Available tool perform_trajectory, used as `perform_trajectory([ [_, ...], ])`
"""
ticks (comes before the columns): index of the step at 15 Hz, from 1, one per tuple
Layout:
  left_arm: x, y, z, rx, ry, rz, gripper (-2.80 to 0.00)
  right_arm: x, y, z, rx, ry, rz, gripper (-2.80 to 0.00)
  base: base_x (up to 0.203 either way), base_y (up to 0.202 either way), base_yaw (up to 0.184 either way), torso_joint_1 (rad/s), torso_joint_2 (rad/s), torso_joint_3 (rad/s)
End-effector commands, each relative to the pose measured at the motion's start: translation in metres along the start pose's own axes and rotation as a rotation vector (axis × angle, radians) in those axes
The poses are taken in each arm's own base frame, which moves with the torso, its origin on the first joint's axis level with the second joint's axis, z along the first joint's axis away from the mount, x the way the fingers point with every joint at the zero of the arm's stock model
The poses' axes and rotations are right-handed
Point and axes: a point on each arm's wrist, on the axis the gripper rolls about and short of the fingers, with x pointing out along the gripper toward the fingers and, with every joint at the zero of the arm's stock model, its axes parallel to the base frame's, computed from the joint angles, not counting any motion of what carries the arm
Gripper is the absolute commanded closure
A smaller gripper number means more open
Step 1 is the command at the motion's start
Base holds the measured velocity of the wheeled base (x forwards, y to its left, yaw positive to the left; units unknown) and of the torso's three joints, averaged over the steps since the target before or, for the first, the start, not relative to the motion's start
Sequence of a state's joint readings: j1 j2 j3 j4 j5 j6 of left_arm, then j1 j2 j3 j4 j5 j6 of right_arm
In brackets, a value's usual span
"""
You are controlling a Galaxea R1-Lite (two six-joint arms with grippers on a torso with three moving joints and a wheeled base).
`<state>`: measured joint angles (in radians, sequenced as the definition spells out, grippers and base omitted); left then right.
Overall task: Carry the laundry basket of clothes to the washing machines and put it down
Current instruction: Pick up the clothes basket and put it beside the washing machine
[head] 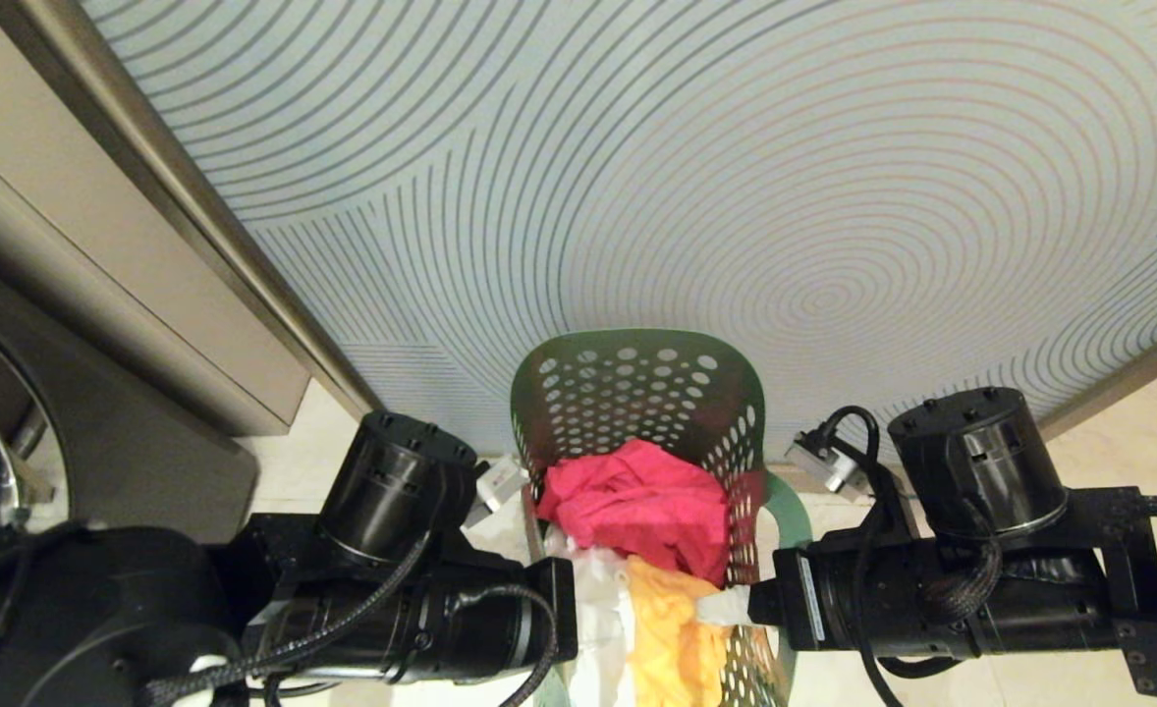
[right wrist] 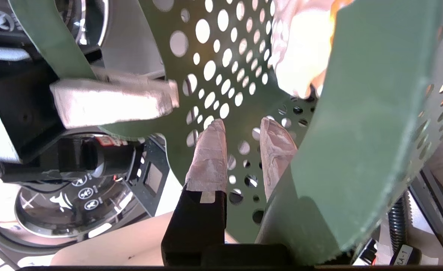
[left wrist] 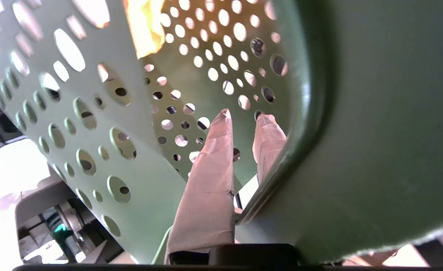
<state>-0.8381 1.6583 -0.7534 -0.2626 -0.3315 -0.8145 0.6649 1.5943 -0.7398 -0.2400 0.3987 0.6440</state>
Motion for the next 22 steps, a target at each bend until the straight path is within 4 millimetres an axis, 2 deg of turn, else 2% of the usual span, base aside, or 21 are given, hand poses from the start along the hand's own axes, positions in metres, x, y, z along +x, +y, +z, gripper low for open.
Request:
perform_trajectory([
  [1,-0.001,-0.003,-0.002,0.003,0.005,-0.009,0.00,0.000,0.001,0.000,-0.001,-0.003,0.007,0.00,0.000,0.000,0.000,0.002,0.01,0.208],
  [9,0.002,-0.005,-0.005,-0.012,0.017,-0.012,0.00,0.006,0.003,-0.006,-0.010,0.033,0.011,0.00,0.000,0.000,0.000,0.002,0.00,0.205],
  [13,0.002,-0.008,-0.006,-0.005,0.021,-0.018,0.00,0.010,0.012,-0.011,-0.032,0.057,0.034,0.00,0.000,0.000,0.000,0.002,0.00,0.202],
  [22,0.005,-0.015,-0.017,0.018,0.058,-0.031,0.00,0.008,0.012,-0.015,-0.036,0.055,0.026,0.00,0.000,0.000,0.000,0.002,0.00,0.201],
])
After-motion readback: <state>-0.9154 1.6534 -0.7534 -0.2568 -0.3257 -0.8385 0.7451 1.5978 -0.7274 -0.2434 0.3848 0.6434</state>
